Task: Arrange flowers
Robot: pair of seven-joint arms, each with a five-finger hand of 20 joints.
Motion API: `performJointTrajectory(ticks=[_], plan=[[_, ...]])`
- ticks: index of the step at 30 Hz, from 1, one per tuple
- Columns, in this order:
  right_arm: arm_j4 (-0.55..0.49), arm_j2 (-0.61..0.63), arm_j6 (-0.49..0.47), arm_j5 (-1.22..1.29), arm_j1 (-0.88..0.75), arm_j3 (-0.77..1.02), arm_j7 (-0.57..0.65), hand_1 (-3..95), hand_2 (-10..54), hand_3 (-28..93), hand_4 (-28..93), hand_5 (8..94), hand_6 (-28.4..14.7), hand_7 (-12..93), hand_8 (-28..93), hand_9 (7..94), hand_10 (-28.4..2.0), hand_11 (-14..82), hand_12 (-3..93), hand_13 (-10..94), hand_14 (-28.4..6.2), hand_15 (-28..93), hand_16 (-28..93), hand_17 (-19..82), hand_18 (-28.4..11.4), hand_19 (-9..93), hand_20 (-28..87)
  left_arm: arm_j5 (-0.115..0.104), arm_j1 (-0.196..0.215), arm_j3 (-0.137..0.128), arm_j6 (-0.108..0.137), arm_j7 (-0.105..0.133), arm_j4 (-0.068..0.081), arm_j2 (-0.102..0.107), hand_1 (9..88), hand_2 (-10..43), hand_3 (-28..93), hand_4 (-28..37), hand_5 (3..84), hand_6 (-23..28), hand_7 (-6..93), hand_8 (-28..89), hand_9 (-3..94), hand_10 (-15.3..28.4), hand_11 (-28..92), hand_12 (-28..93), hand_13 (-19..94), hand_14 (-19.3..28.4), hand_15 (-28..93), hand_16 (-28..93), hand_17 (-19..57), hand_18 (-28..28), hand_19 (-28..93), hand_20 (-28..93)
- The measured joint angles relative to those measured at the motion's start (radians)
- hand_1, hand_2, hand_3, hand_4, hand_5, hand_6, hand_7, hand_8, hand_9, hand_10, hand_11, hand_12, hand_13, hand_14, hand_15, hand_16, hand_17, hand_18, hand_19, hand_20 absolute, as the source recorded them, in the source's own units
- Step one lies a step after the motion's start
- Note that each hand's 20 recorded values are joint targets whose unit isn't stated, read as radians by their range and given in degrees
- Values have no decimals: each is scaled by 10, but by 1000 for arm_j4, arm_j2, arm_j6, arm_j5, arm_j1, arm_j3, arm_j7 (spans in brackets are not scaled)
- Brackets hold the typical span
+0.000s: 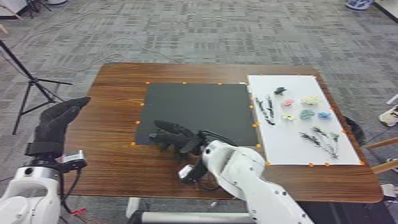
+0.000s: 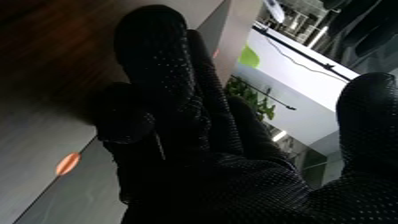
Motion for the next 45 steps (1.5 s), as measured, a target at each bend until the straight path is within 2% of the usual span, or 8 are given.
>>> performJointTrajectory(ticks=[8,14,20,24,29,35,39,45], plan=[[-2,-2,3,15,-1,4,2,164,128,501,-110,250,-94,16,-41,622,-183,79,107,832,-142,518,291,508,-238,932,432,0,4,1,0,3,0,-3,239,-95,665,-272,467,20,190,-82,383,110,154,128,275,119,70,29,-4,93,1,144],[-120,60,29,130,-34,91,5,278,25,564,-107,494,-69,114,-62,692,-176,111,142,769,-139,519,290,439,-238,895,429,0,13,-4,0,4,-6,-3,240,-95,664,-272,467,20,190,-82,386,110,157,129,277,120,70,29,-3,94,1,144],[-302,210,77,96,-58,272,4,357,-91,596,-153,558,-52,216,-60,726,-161,196,202,751,-121,531,295,425,-232,867,466,-2,33,-29,4,4,-12,-2,240,-95,665,-273,468,20,191,-82,387,110,159,127,279,121,71,29,-2,95,2,145],[-361,314,183,-7,-97,429,4,326,-95,590,-180,574,-62,256,-51,722,-160,276,248,747,-117,567,308,427,-233,881,489,-2,33,-35,5,4,-12,0,239,-95,667,-274,468,20,192,-82,387,110,159,126,279,121,71,29,-1,95,2,145],[-383,420,204,-223,-211,643,3,327,-95,623,-196,626,-44,361,-65,761,-133,446,336,795,-92,646,340,488,-221,930,557,-2,35,-38,5,4,-16,0,240,-95,666,-273,469,20,192,-83,387,110,160,126,279,121,71,28,-1,95,2,145],[-383,504,231,-414,-396,815,33,308,-95,608,-190,663,-39,402,-69,818,-121,472,355,854,-60,669,355,574,-201,932,642,0,46,-42,5,2,-25,0,241,-95,666,-274,469,19,193,-83,387,110,159,126,279,121,72,29,-1,95,2,145],[-381,511,179,-450,-482,856,81,291,-95,593,-183,682,-39,394,-65,836,-120,465,360,876,-48,664,359,605,-188,932,660,1,50,-45,5,1,-27,0,241,-95,665,-273,468,19,193,-83,387,110,160,127,279,120,72,29,-1,95,2,145],[-327,514,-100,-450,-485,827,149,289,-95,580,-173,702,-44,363,-55,859,-122,441,350,909,-33,632,362,638,-170,932,646,5,49,-44,4,0,-29,0,242,-95,665,-273,468,20,193,-83,387,110,159,126,279,121,72,29,-1,95,2,145]])
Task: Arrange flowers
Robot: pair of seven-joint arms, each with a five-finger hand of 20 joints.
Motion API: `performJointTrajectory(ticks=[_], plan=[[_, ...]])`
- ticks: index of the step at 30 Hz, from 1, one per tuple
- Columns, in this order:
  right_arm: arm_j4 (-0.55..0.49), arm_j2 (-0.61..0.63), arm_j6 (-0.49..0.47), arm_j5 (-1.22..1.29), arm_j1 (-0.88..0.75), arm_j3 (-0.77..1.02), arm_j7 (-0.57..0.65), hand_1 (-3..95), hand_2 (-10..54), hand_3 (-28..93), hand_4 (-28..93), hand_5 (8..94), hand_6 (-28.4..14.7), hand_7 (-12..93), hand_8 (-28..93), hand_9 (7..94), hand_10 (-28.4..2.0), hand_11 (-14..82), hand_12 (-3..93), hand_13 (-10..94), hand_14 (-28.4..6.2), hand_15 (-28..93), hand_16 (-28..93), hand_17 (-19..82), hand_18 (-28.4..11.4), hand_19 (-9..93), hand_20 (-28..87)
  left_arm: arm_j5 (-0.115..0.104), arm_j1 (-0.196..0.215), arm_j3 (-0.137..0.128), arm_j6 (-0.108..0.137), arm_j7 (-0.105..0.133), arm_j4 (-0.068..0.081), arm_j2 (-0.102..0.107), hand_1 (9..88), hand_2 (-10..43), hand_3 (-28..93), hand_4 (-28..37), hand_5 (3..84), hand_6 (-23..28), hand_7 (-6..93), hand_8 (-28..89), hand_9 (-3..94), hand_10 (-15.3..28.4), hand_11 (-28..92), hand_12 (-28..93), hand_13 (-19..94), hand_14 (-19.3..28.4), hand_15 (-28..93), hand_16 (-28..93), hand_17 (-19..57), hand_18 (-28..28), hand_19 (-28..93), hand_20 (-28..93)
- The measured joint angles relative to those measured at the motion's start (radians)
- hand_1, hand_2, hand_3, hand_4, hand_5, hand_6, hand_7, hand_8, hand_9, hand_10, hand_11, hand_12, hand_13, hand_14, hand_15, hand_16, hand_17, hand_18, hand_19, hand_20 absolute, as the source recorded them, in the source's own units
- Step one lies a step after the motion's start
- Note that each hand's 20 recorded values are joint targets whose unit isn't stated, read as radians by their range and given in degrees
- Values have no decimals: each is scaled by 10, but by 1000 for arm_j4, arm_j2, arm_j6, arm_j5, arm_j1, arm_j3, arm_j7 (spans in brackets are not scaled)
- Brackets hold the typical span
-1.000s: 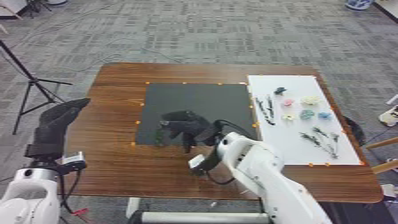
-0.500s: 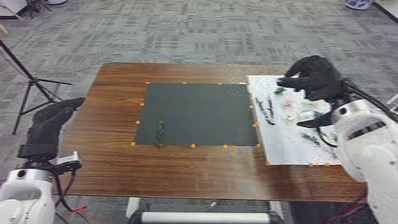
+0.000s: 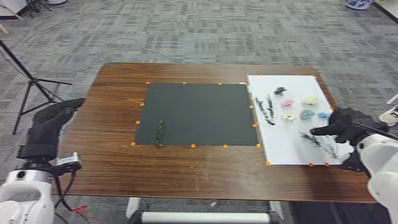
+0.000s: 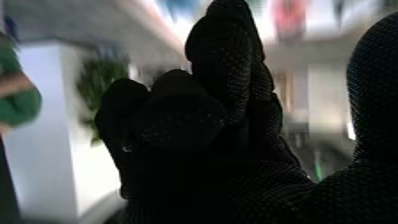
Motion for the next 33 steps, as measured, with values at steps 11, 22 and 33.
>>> performJointTrajectory(ticks=[11,22,33], plan=[[115,23,98,-17,54,-53,10,301,-95,573,-171,724,-41,355,-45,880,-119,425,346,934,-28,601,375,653,-165,932,633,8,6,1,0,1,-11,-1,243,-95,666,-270,468,20,192,-83,387,111,157,126,280,122,72,29,-1,95,2,145],[137,27,94,-33,56,-105,31,468,-95,550,-178,724,-18,338,236,896,-105,425,332,937,-17,619,328,675,-149,932,607,8,5,12,-3,0,-10,-1,244,-95,667,-270,468,20,192,-83,387,110,157,127,280,122,72,29,-1,95,2,146],[155,34,98,1,86,-161,72,564,-87,577,-163,751,-5,362,265,928,-89,431,330,937,-10,669,278,712,-135,932,595,8,-10,19,-11,-1,-9,0,243,-95,669,-267,468,20,191,-83,386,111,157,128,280,123,72,29,-1,95,2,146]])
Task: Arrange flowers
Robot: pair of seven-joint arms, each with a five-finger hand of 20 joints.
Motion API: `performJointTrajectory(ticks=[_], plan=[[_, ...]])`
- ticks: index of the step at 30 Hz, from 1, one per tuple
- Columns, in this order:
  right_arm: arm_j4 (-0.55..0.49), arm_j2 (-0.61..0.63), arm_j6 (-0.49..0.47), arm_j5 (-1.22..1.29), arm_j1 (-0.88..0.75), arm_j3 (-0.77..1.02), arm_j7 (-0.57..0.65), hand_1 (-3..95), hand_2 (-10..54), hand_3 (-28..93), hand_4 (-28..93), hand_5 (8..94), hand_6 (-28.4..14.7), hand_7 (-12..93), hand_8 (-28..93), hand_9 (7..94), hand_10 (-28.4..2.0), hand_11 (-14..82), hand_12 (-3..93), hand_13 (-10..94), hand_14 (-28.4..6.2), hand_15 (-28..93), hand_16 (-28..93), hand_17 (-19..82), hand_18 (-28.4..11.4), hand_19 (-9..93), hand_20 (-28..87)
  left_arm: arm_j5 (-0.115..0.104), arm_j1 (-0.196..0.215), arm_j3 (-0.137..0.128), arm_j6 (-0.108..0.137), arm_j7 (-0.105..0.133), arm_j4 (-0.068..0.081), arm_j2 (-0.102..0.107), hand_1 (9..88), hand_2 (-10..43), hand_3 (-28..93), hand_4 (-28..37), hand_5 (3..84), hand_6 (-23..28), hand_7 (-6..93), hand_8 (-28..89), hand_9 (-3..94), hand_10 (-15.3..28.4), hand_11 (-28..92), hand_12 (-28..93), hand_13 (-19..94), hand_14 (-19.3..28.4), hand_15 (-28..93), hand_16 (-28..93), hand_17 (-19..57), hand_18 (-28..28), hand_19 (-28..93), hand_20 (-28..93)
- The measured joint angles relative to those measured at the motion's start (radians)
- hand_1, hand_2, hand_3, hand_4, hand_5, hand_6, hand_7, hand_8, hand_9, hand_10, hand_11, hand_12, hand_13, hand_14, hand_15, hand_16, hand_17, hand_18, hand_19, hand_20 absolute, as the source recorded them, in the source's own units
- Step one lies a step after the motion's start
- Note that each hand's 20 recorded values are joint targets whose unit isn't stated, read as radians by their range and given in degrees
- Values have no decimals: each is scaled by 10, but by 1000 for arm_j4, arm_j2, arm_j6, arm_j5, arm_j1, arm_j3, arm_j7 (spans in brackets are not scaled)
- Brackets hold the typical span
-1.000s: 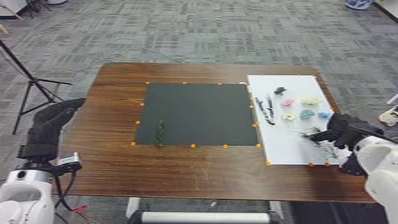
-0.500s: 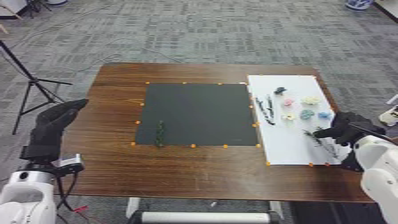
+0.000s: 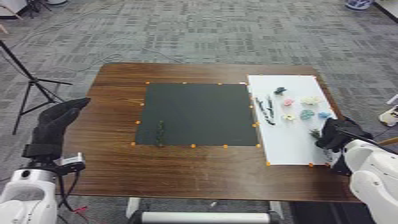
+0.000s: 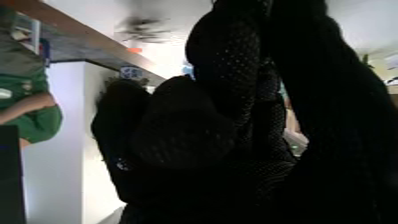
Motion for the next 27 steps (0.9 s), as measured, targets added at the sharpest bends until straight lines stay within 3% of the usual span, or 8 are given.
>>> performJointTrajectory(ticks=[7,19,27], plan=[[-23,0,17,112,-11,49,10,567,-88,593,-149,762,-16,361,269,936,-86,433,332,937,-6,688,257,722,-131,932,595,-1,-3,1,-2,0,0,3,243,-95,667,-266,467,21,190,-83,386,111,157,128,280,122,72,29,-1,96,2,146],[-194,-9,88,175,-35,158,3,567,-94,604,-138,775,-24,351,273,937,-85,436,326,937,-3,697,245,732,-128,932,595,-2,-3,-3,-4,0,-1,6,244,-95,665,-265,466,20,190,-82,385,112,155,127,280,122,72,29,-1,96,2,146],[-234,-72,90,181,107,-39,0,571,-95,603,-132,788,-28,342,270,937,-87,443,303,937,-2,698,238,738,-124,932,592,-4,-3,-13,-5,-2,-1,11,243,-95,668,-268,467,20,189,-82,386,112,157,128,282,123,73,30,-1,96,2,146]])
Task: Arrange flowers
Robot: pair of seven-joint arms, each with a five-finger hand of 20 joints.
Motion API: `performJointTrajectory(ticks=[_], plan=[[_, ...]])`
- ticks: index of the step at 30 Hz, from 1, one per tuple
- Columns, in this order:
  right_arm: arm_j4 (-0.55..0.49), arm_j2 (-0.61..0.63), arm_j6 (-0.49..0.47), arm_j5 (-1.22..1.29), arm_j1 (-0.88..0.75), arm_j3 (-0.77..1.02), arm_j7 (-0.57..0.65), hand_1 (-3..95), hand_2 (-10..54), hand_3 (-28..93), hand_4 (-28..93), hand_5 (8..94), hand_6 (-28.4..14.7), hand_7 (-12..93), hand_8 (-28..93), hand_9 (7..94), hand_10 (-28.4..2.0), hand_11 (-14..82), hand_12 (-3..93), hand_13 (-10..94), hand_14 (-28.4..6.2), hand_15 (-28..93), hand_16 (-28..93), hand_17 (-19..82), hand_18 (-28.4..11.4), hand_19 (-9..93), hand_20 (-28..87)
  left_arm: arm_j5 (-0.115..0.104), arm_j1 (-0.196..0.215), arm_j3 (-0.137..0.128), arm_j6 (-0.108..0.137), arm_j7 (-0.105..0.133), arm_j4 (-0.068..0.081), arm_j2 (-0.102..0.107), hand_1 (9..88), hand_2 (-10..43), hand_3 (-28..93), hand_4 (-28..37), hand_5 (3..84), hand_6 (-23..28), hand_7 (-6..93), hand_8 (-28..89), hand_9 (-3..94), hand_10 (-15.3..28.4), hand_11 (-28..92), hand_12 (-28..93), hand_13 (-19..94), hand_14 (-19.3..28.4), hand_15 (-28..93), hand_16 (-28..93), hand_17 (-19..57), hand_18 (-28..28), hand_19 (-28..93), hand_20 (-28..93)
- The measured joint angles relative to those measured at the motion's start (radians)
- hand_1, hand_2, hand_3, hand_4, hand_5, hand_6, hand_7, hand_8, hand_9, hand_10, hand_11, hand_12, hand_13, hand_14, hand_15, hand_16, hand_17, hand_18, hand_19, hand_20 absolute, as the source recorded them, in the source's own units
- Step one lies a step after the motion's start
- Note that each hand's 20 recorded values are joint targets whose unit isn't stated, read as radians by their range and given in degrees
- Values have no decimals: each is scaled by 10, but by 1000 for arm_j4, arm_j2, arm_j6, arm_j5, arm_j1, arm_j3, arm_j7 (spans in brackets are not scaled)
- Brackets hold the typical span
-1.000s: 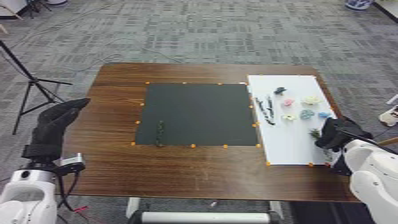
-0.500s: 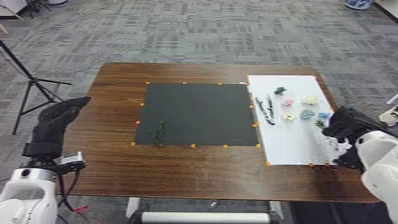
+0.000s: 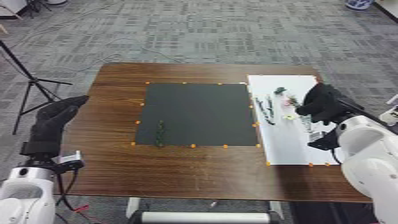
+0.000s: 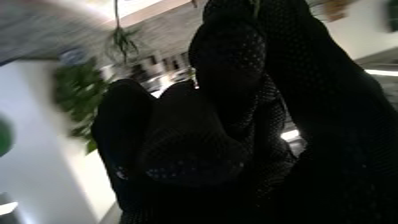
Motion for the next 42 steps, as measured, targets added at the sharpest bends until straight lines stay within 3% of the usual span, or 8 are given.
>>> performJointTrajectory(ticks=[9,20,28,42], plan=[[52,-140,-24,1,219,-300,-25,574,-95,602,-125,797,-31,336,270,937,-91,450,281,937,-3,700,232,743,-119,932,590,-1,-4,-3,1,0,1,7,242,-95,667,-269,467,20,189,-82,387,112,157,126,283,123,73,29,-1,96,2,145],[242,-344,-20,-55,351,-498,-23,576,-95,599,-121,799,-34,335,264,937,-101,440,251,937,-3,697,229,747,-115,932,586,-1,-6,1,6,1,1,9,238,-95,667,-271,470,21,191,-82,388,112,158,126,283,123,73,29,-1,95,2,145],[353,-459,-19,-100,366,-536,-18,575,-95,599,-118,802,-35,338,255,937,-105,441,233,937,-3,698,227,749,-113,932,584,-5,-6,8,12,2,5,9,234,-95,670,-274,470,21,190,-82,389,110,160,126,283,123,73,29,0,95,2,145],[504,-647,33,-220,359,-496,-34,576,-95,595,-117,802,-39,342,241,937,-102,428,208,937,-3,696,224,749,-114,932,585,-5,-45,61,3,5,30,8,233,-95,674,-273,470,20,191,-82,387,112,158,126,281,123,72,29,-1,95,2,146]])
